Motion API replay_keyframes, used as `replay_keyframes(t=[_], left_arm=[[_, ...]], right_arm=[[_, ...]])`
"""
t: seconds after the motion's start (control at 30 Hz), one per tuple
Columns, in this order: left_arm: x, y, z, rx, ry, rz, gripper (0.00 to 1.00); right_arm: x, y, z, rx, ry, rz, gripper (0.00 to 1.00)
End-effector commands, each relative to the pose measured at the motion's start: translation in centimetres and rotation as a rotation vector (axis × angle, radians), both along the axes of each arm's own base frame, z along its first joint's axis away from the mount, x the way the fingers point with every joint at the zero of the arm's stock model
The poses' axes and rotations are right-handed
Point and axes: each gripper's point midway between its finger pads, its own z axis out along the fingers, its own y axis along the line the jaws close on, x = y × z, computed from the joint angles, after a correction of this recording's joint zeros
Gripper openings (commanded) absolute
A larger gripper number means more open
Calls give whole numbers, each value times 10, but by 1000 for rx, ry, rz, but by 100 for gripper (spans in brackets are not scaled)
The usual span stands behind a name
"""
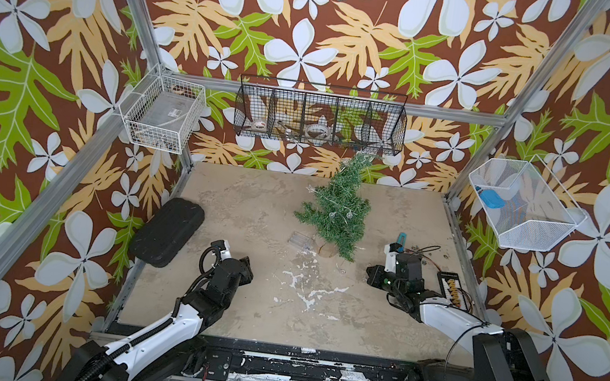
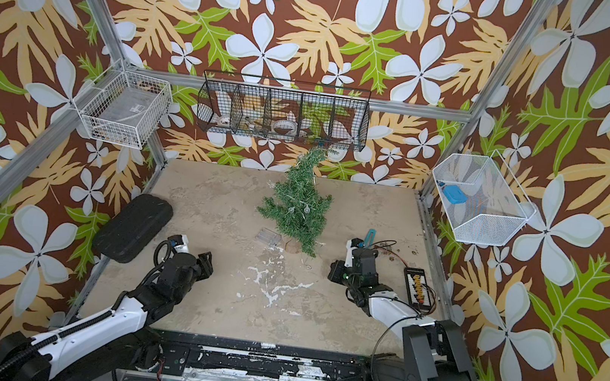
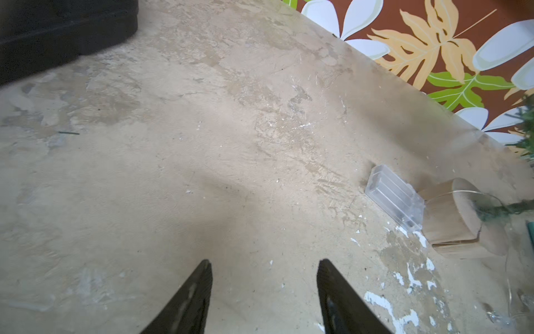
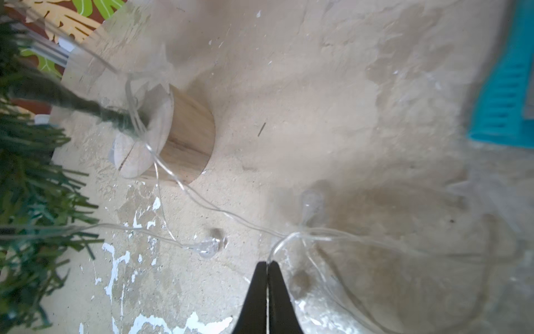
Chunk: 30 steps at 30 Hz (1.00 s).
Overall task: Remove string lights from the small christmas tree
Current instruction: Place the light string at the center of the board, then pick up the light string from the Christmas tree.
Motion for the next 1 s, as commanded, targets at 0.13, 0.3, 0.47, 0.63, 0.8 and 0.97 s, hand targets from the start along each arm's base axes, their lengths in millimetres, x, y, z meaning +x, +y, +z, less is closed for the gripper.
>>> replay_keyframes(t=[0.13, 0.3, 0.47, 0.63, 0.8, 0.97], left_arm=[[1, 4, 4, 37, -26, 3, 61], [-1, 5, 5, 32, -36, 5, 61], [-1, 6, 6, 26, -46, 5, 62], [-1, 6, 7, 25, -48, 5, 61], [-2, 6, 7, 29, -47, 5, 61], [-2, 7, 7, 29, -52, 8, 62]], right_arm=[[6, 14, 18, -13, -156, 56, 14], [7, 12, 16, -31, -175, 59, 33], [11, 21, 18, -42, -201, 89, 46], [22, 33, 18, -88, -216, 112, 51], [35, 38, 14, -117, -211, 96, 53], [45, 39, 8, -137, -204, 80, 53]])
